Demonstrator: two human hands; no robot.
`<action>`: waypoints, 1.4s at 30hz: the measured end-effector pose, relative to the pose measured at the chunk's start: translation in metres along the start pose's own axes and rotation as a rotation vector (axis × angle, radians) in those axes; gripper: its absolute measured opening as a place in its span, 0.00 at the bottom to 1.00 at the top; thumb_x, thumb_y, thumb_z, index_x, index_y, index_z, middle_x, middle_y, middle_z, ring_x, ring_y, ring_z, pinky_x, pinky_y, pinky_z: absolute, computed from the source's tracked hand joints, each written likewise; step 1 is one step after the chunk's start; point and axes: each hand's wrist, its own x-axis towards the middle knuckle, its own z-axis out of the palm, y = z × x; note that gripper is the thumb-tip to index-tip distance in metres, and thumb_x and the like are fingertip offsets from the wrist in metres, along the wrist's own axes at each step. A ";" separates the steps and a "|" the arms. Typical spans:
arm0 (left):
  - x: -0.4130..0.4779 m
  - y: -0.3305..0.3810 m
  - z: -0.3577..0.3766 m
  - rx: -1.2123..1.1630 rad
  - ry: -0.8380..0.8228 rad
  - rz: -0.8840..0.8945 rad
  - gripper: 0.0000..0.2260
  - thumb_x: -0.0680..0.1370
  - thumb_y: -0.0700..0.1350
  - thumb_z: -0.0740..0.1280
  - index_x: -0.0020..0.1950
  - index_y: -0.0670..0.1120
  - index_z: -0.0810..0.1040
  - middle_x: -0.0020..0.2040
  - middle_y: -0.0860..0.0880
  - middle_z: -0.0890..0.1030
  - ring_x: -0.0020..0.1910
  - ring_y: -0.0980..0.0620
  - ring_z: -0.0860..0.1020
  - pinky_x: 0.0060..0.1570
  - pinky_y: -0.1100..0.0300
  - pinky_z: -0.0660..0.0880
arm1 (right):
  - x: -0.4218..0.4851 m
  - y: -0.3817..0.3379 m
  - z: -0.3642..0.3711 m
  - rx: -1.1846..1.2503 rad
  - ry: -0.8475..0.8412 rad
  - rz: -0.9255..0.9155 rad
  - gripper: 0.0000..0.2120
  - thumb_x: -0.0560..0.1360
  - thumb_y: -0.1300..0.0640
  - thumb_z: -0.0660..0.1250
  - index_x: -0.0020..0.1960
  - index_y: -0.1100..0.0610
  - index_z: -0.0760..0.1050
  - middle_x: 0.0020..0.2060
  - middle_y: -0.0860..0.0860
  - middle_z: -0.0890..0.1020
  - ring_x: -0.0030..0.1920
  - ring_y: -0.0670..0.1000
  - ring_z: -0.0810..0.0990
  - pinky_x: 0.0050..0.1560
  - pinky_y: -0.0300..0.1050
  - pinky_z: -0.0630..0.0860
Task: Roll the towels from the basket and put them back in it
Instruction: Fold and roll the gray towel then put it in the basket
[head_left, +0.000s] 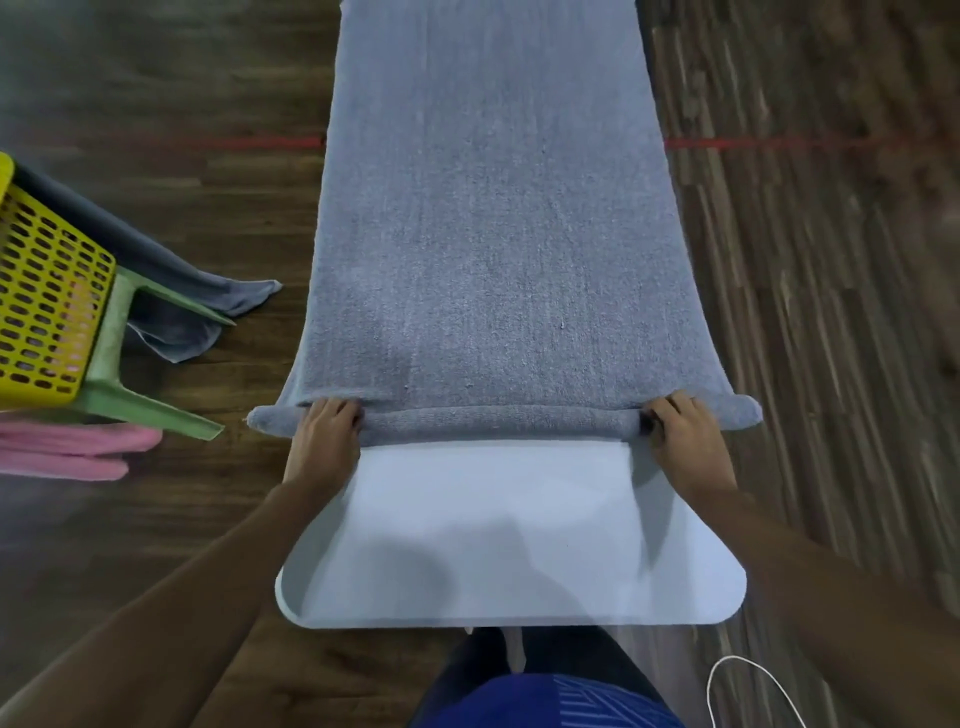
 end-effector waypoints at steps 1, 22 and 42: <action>-0.005 0.002 0.004 0.014 -0.002 0.005 0.11 0.70 0.38 0.62 0.49 0.38 0.80 0.45 0.40 0.80 0.45 0.37 0.77 0.48 0.45 0.73 | -0.001 -0.001 0.001 -0.015 -0.010 -0.017 0.15 0.65 0.72 0.69 0.49 0.62 0.77 0.44 0.58 0.78 0.44 0.63 0.75 0.45 0.58 0.73; -0.075 0.007 0.003 0.011 -0.171 -0.052 0.15 0.73 0.44 0.59 0.49 0.41 0.82 0.44 0.43 0.84 0.44 0.42 0.81 0.49 0.48 0.78 | -0.061 -0.012 -0.013 -0.096 -0.214 0.093 0.13 0.71 0.55 0.61 0.52 0.58 0.77 0.42 0.54 0.83 0.46 0.60 0.81 0.49 0.56 0.74; -0.089 0.008 0.008 -0.010 -0.046 0.007 0.14 0.71 0.33 0.68 0.57 0.40 0.80 0.52 0.43 0.81 0.50 0.42 0.78 0.50 0.46 0.76 | -0.074 -0.005 -0.003 -0.113 -0.134 -0.004 0.13 0.70 0.64 0.66 0.54 0.60 0.76 0.47 0.57 0.80 0.48 0.61 0.77 0.49 0.55 0.72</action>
